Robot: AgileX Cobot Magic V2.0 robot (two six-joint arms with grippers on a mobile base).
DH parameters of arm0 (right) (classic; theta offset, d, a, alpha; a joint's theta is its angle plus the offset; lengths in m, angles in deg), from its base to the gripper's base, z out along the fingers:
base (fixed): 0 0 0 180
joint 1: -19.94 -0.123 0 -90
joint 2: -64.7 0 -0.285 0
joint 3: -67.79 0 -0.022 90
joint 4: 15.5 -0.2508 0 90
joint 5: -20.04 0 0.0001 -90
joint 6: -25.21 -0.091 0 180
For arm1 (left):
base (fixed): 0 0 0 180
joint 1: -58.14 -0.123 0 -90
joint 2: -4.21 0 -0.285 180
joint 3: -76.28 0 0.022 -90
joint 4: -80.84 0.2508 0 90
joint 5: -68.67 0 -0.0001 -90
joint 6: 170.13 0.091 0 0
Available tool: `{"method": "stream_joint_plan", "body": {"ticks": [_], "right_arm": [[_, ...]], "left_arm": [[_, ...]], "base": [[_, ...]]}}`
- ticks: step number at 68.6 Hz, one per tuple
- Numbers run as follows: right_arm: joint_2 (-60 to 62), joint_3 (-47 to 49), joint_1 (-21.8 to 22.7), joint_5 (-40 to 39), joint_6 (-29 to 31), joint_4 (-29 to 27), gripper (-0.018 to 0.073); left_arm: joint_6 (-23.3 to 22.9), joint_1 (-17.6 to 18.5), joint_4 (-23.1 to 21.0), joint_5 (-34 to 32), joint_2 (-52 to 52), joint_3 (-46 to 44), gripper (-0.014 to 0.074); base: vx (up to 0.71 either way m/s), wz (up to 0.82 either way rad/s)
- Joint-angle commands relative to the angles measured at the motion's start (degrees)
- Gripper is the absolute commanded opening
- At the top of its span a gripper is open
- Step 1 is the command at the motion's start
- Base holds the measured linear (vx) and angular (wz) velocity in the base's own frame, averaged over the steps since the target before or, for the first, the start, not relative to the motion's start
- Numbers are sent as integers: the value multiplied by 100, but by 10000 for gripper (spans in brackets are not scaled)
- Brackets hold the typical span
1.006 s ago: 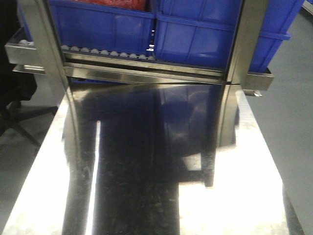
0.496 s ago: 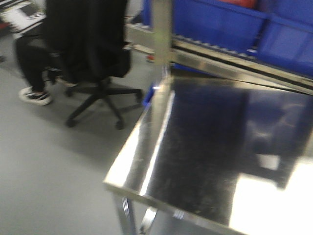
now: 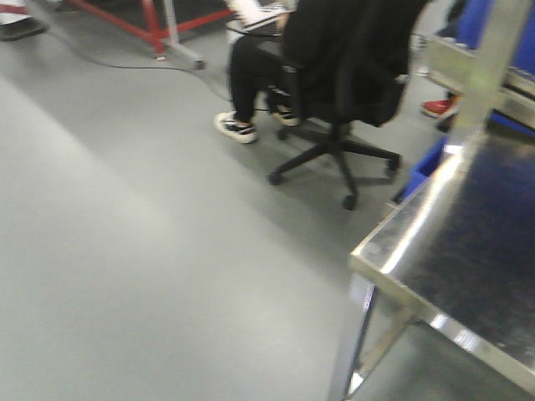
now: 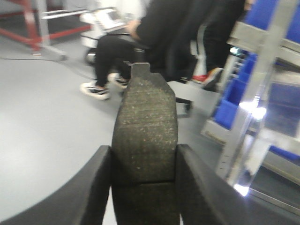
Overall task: Move and align brake pads A on conveyor
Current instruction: 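Back the base away from the steel table and turn toward the aisle, then drive along the yellow floor line past the striped cones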
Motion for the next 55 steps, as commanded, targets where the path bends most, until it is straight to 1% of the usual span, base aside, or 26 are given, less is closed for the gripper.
{"method": "stream_joint_plan", "body": {"ticks": [1,32,55], "right_arm": [[-67,166,27,-555,31,-7,-2],[-67,166,27,-555,31,-7,-2],[-67,166,27,-555,31,-7,-2]], "left_arm": [[-4,30,29,-539,-80,-153,-6],[-4,30,29,-539,-80,-153,-6],[-4,30,29,-539,-80,-153,-6]], "base": [[-21,79],[-19,80],[-11,82]]}}
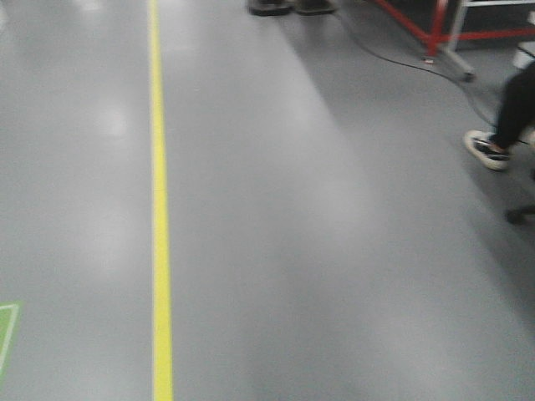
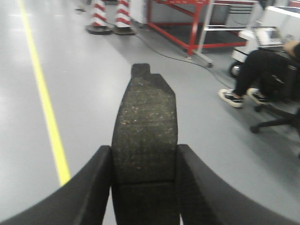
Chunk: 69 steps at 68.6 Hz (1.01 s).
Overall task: Move and align brake pads A on conveyor
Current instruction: 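Drive along the yellow floor line past the striped cones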
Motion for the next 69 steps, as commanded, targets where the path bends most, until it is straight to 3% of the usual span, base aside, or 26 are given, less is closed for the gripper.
{"method": "stream_joint_plan", "body": {"ticks": [1,32,69], "right_arm": [[-67,166,27,-555,31,-7,-2],[-67,166,27,-555,31,-7,-2],[-67,166,27,-555,31,-7,-2]], "left_arm": [[-4,30,29,-539,-80,-153,-6],[-4,30,23,-537,-80,-153,-6],[-4,30,23,-537,-80,-153,-6]], "base": [[-5,77],[2,52],[21,7]]}}
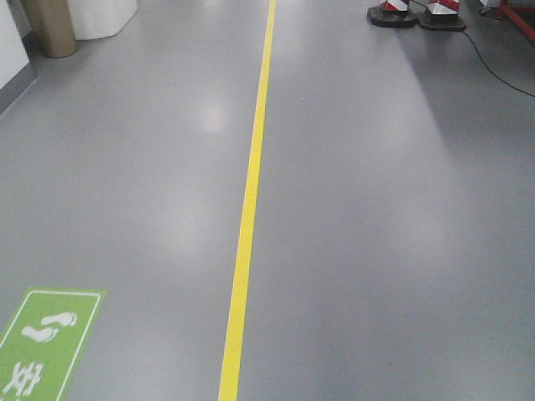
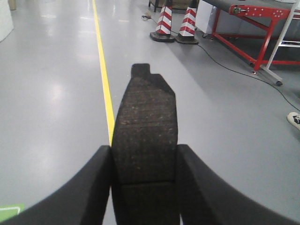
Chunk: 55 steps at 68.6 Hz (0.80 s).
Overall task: Move and align brake pads A on conveyor
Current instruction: 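Drive along the yellow floor line past the striped cones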
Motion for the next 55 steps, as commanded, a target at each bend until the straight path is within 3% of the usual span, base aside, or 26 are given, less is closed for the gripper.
{"method": "stream_joint_plan", "body": {"ticks": [1,55], "right_arm": [[-67,166,27,-555,31,-7,-2],[-67,166,27,-562,31,-7,-2]], "left_arm": [[-4,30,23,-537,-80,-153,-6],[-4,30,28,-537,-80,-153,-6]], "base": [[37,-15],[53,-12]]}}
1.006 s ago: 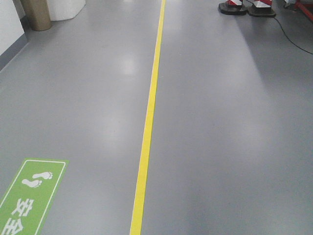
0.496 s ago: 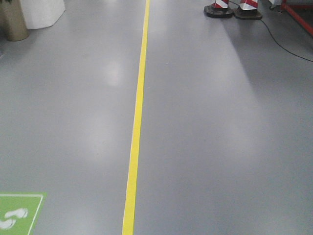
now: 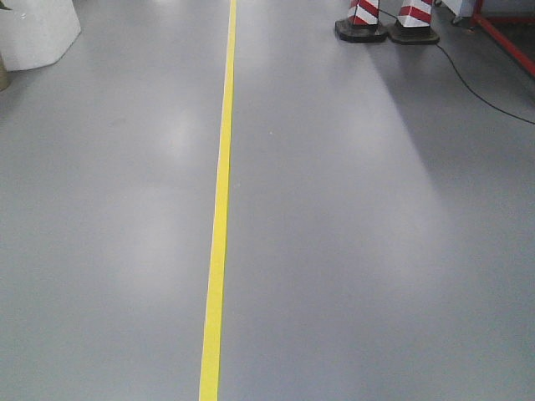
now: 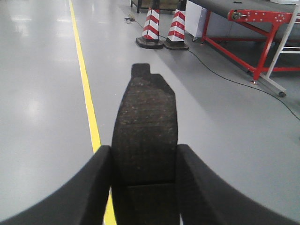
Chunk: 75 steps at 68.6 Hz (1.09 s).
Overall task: Move and align brake pads A on conveyor
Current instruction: 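Drive along the yellow floor line past the striped cones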
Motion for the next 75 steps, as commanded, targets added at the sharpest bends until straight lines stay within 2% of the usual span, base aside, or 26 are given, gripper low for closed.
{"method": "stream_joint_plan", "body": {"ticks": [1,43,75], "right_arm": [[-67,166,27,-562,31,-7,-2],[-67,166,27,-556,31,-1,-2],[-67,166,27,-556,31,-8,-2]], "left_arm": [[-4,30,33,-537,-80,-153,-6],[-4,30,28,-537,-80,-153,-6],[-4,30,34,-537,-80,-153,-6]], "base": [[67,0],[71,9],[75,-10]]}}
